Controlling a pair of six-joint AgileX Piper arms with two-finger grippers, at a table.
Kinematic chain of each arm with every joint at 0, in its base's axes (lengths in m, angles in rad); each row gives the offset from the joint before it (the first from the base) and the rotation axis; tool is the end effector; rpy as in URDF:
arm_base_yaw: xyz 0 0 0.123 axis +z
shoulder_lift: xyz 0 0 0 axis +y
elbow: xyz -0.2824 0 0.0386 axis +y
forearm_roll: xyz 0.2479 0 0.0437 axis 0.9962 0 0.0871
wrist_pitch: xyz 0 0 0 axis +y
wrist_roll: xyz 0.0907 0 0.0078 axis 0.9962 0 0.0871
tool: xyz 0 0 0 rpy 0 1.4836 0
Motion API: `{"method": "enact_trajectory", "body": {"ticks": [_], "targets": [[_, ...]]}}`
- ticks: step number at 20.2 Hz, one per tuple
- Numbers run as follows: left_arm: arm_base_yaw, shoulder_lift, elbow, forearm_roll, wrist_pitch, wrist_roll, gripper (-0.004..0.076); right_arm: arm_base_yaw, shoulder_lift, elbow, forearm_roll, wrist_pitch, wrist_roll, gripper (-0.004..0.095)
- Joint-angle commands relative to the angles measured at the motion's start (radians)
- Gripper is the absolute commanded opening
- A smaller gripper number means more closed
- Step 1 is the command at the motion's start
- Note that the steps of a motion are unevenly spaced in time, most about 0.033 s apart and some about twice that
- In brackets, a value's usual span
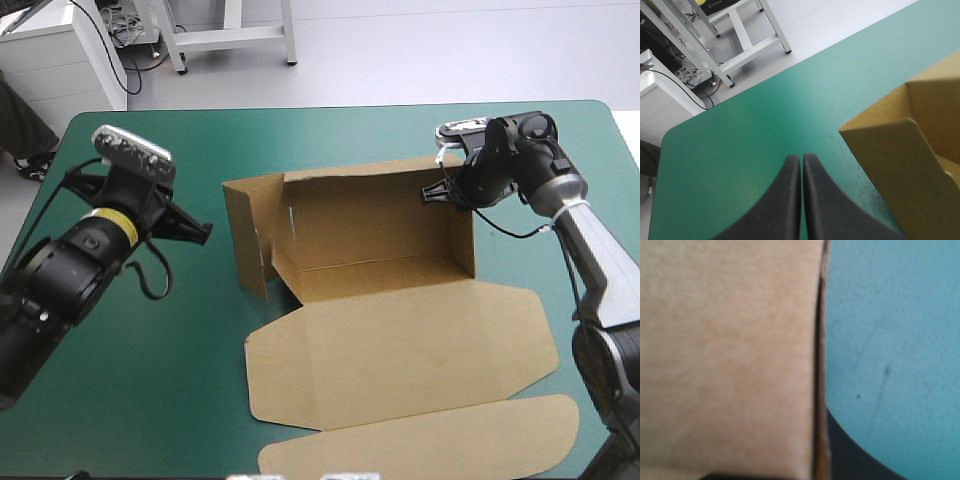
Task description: Fold the box
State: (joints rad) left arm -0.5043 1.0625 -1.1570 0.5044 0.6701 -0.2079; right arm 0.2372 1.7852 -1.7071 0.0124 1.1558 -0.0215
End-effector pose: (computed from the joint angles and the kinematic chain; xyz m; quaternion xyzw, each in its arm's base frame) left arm 0.2041 -0.0814 0.4195 0.2094 0.8079 0.0450 0.5490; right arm 0.3747 0.0916 0.3319 -0.1249 0.9696 0.0287 0.2086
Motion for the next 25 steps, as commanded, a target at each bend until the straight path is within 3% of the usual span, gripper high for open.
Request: {"method": "enact_trajectory", "body": {"ticks": [1, 4, 9, 15, 21, 22, 25], "targets": [[0.001, -0.126, 0.124, -0.016, -0.103, -0.016, -0.0008, -0.005, 0.042, -0.085, 0.037, -0.001, -0.031, -0.002], [0.001, -0.3, 0.3, -0.096, -0.149, -0.012, -0.0008, -0.005, 0.114, -0.099, 0.053, -0.011, -0.05, -0.002], [0.001, -0.569, 0.453, -0.206, -0.119, -0.014, -0.0008, -0.003, 0.196, -0.099, 0.078, 0.008, -0.057, -0.002], [0.001, -0.822, 0.507, -0.253, 0.124, -0.002, -0.0008, 0.009, 0.202, -0.089, 0.071, 0.096, -0.066, -0.002], [0.001, -0.953, 0.586, -0.325, 0.169, 0.04, -0.0008, 0.009, 0.204, -0.094, 0.06, 0.098, -0.072, -0.0018], [0.001, -0.96, 0.591, -0.346, 0.169, 0.07, -0.0008, 0.009, 0.204, -0.104, 0.06, 0.098, -0.082, -0.0009], [0.001, -0.96, 0.606, -0.385, 0.174, 0.098, -0.0008, 0.007, 0.191, -0.158, 0.078, 0.098, -0.113, 0.0155]]}}
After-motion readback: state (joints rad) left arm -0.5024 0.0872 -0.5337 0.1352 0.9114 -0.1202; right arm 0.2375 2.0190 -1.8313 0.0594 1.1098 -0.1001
